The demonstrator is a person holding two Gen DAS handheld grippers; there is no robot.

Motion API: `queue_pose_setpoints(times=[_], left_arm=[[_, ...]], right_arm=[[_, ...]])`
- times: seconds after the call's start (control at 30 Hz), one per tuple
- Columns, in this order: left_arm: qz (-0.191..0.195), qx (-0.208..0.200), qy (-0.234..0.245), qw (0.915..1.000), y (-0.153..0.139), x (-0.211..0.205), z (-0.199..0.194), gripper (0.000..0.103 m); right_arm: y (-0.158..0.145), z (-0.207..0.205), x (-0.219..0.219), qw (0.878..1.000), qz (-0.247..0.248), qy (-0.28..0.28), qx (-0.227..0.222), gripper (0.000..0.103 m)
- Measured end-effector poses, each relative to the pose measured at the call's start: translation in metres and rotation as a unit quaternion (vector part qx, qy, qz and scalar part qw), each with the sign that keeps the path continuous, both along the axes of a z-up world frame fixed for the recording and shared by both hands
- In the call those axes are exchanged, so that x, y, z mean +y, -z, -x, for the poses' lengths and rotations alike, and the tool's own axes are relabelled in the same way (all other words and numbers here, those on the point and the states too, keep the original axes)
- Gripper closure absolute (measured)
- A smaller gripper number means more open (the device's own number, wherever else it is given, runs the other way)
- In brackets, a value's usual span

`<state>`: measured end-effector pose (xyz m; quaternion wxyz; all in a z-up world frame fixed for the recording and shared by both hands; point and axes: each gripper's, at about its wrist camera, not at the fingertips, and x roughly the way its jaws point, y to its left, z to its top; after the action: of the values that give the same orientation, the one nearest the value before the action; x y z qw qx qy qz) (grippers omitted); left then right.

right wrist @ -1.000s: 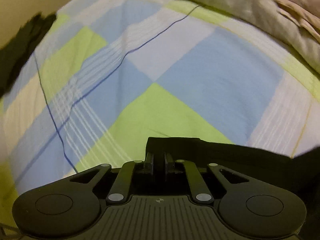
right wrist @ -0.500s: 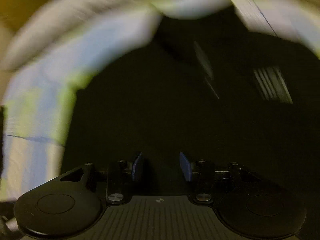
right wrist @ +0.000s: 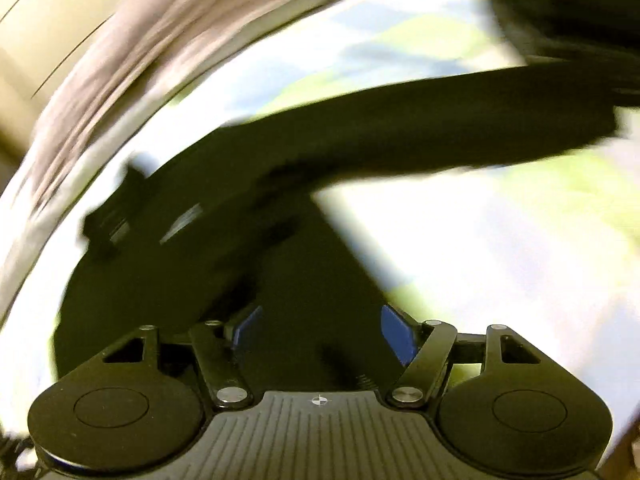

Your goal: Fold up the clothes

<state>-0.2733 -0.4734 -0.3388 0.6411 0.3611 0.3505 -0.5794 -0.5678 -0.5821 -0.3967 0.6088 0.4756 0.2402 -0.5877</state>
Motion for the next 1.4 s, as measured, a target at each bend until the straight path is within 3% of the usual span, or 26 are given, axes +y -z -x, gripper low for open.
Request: queue_pose_setpoints(times=[0.13, 0.37, 0.6, 0.8, 0.83, 0.87, 0.9, 0.93, 1.07, 1.17, 1.3, 1.4], left_arm=[[-0.015, -0.025, -0.005, 0.9996, 0.001, -0.035, 0.038, 0.045], [-0.053, -0.053, 0.036, 0.9965, 0.010, -0.093, 0.110, 0.042], [-0.074, -0.058, 0.076, 0.9927, 0.021, -0.147, 0.167, 0.041], [-0.080, -0.056, 0.104, 0.9897, 0.030, -0.170, 0.195, 0.041], [-0.080, -0.055, 0.106, 0.9896, 0.030, -0.172, 0.197, 0.041], [-0.080, -0.054, 0.107, 0.9896, 0.030, -0.173, 0.198, 0.041], [-0.079, -0.053, 0.107, 0.9896, 0.030, -0.174, 0.200, 0.041], [-0.077, -0.052, 0.108, 0.9897, 0.029, -0.174, 0.201, 0.041], [-0.058, -0.050, 0.105, 0.9915, 0.019, -0.167, 0.197, 0.041], [-0.040, -0.046, 0.094, 0.9937, 0.009, -0.155, 0.185, 0.041], [-0.016, -0.037, 0.067, 0.9970, -0.001, -0.128, 0.152, 0.041], [-0.002, -0.030, 0.042, 0.9987, -0.008, -0.096, 0.118, 0.041]], right_arm=[[-0.006, 0.093, -0.034, 0.996, 0.031, 0.083, 0.003, 0.034], [-0.001, 0.214, -0.103, 0.988, 0.057, 0.142, 0.025, 0.034], [0.041, 0.275, -0.141, 0.993, 0.035, 0.101, 0.042, 0.034], [0.060, 0.295, -0.151, 0.998, 0.042, 0.050, -0.011, 0.035], [0.060, 0.297, -0.150, 0.998, 0.043, 0.043, -0.024, 0.056], [0.059, 0.299, -0.149, 0.998, 0.040, 0.040, -0.035, 0.069], [0.057, 0.300, -0.148, 0.998, 0.035, 0.039, -0.045, 0.076], [0.055, 0.301, -0.146, 0.997, 0.030, 0.039, -0.055, 0.096], [0.018, 0.281, -0.126, 0.998, 0.035, 0.050, -0.030, 0.097], [-0.028, 0.239, -0.107, 0.998, 0.059, 0.028, -0.002, 0.097], [-0.101, 0.149, -0.086, 0.992, 0.120, -0.043, -0.003, 0.097], [-0.159, 0.053, -0.072, 0.976, 0.179, -0.125, -0.005, 0.097]])
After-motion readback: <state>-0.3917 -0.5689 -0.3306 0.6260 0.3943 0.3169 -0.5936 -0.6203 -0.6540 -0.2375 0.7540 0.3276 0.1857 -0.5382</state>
